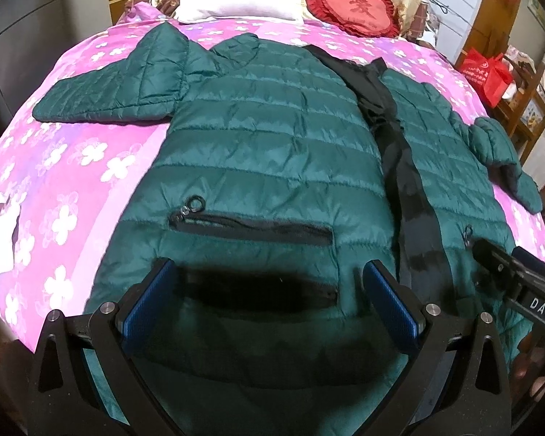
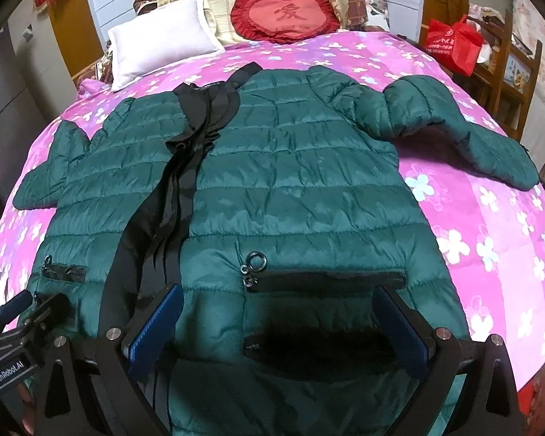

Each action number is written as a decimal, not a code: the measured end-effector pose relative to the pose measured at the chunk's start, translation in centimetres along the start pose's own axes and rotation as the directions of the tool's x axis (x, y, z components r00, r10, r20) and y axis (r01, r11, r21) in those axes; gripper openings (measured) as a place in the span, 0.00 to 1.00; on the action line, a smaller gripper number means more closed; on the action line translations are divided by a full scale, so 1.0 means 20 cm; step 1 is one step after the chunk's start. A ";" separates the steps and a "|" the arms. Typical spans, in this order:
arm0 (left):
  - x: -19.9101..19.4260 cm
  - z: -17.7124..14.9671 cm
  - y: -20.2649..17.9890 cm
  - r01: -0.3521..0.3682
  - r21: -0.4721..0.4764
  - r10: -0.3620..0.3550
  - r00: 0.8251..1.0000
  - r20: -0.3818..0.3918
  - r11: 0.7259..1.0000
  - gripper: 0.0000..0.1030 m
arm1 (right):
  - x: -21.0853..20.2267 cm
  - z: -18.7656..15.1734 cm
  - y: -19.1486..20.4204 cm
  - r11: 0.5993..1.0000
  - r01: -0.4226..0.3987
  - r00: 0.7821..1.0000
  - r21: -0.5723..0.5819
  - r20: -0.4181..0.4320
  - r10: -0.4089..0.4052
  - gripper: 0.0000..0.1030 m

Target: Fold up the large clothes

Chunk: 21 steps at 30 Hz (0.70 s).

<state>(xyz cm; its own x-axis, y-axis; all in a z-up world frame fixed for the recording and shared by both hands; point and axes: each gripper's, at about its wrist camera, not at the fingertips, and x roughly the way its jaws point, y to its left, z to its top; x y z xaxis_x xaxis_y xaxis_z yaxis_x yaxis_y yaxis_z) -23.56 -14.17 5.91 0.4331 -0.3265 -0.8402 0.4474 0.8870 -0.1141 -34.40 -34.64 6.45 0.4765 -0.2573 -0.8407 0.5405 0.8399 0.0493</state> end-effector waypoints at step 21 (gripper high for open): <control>0.06 0.55 0.69 -0.206 -0.180 0.224 0.971 0.084 0.962 0.99 | 0.20 0.36 0.34 0.993 -0.076 0.997 -0.086 0.012 0.078 1.00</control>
<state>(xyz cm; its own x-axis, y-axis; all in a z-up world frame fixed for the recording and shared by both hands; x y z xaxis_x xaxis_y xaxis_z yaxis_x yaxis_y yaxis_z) -8.32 -5.94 9.07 0.5865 -0.1460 -0.7967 0.2003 0.9792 -0.0320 -23.79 -33.46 7.35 0.5254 -0.1969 -0.8278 0.4410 0.8950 0.0669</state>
